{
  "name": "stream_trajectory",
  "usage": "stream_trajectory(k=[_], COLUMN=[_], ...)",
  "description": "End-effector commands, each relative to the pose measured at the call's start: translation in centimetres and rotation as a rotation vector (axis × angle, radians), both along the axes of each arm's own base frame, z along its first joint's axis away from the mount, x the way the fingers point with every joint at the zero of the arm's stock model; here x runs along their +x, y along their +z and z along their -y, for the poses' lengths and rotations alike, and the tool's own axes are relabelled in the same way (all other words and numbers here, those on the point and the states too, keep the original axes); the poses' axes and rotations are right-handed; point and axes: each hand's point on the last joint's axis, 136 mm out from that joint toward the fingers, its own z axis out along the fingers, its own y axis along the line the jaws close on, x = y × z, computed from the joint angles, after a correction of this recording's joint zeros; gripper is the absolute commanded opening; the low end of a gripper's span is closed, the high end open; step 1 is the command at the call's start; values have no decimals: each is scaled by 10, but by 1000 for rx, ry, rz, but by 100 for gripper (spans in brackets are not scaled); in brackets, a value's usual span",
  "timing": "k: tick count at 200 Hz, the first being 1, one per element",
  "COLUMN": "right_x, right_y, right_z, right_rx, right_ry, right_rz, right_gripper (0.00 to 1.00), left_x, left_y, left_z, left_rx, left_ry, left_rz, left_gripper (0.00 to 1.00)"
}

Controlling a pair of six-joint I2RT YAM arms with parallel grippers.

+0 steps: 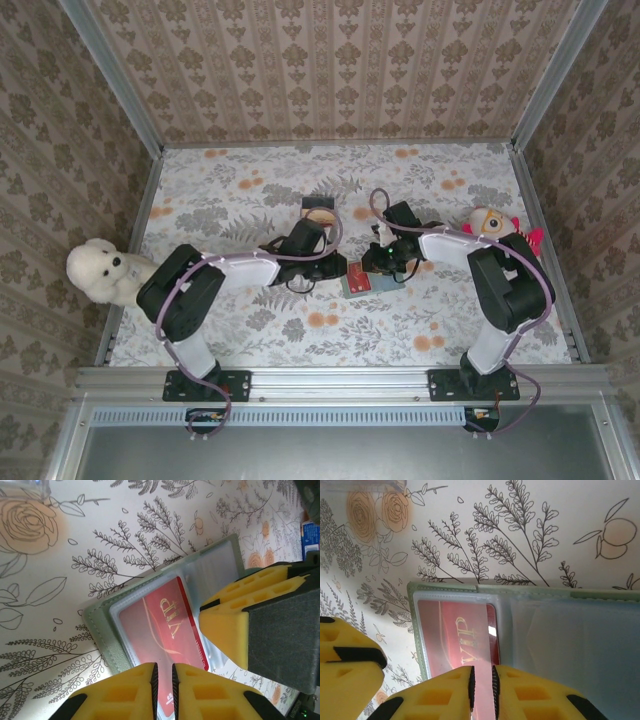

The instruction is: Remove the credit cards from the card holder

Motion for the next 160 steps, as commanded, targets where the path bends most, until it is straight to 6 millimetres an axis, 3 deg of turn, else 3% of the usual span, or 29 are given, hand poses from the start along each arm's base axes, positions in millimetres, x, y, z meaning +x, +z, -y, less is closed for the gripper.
stream_trajectory(k=[1, 86, 160], right_x=[-2, -8, -11], right_y=[-1, -18, -19], right_z=[3, 9, 2], right_rx=[-33, -71, -32], right_ry=[46, 39, 69], right_rz=[-5, -51, -58], right_gripper=[20, 21, 17], left_x=[3, -1, -3], left_y=[-5, -24, -34], left_z=[4, 5, 4], left_rx=[16, 52, 90], left_ry=[9, 6, -6], left_rz=[-14, -66, -88], left_gripper=[18, 9, 3])
